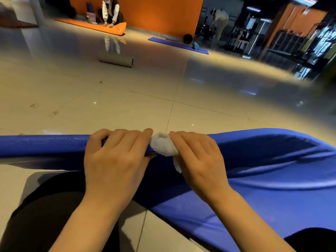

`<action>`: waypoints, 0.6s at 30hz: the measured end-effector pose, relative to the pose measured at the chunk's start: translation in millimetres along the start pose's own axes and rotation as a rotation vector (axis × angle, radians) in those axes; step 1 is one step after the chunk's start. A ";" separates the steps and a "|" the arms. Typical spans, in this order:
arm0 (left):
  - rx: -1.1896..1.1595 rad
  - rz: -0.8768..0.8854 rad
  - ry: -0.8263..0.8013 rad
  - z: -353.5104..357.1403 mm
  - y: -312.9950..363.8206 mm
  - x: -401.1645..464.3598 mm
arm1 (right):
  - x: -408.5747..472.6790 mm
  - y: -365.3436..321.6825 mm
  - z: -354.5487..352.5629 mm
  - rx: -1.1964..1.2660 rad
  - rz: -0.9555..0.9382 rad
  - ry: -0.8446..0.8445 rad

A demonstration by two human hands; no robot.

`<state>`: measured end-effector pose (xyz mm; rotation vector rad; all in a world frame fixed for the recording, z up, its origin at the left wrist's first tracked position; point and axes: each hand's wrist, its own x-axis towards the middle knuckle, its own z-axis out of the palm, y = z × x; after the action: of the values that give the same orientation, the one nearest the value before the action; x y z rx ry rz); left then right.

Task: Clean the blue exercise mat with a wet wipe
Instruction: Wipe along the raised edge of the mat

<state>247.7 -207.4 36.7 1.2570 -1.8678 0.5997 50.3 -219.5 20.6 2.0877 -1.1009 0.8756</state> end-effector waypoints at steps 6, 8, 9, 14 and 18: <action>-0.124 -0.120 -0.016 -14.7 -27.1 -8.0 | -41.2 106.8 -32.5 -0.279 0.322 -0.158; -0.145 -0.092 0.001 -12.8 -25.7 -10.5 | -46.8 124.9 -42.2 -0.393 0.388 -0.237; -0.142 -0.076 0.010 -12.4 -23.5 -12.5 | -47.1 126.3 -43.5 -0.411 0.368 -0.255; -0.125 -0.051 0.016 -16.8 -23.8 -18.2 | -34.8 103.4 -39.9 -0.405 0.344 -0.155; -0.148 -0.062 -0.025 -19.1 -28.9 -19.7 | -24.8 84.7 -33.7 -0.205 0.413 -0.150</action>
<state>284.7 -194.0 30.4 1.2251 -1.8507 0.4061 -42.4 -221.9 39.0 1.8088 -1.6680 0.7592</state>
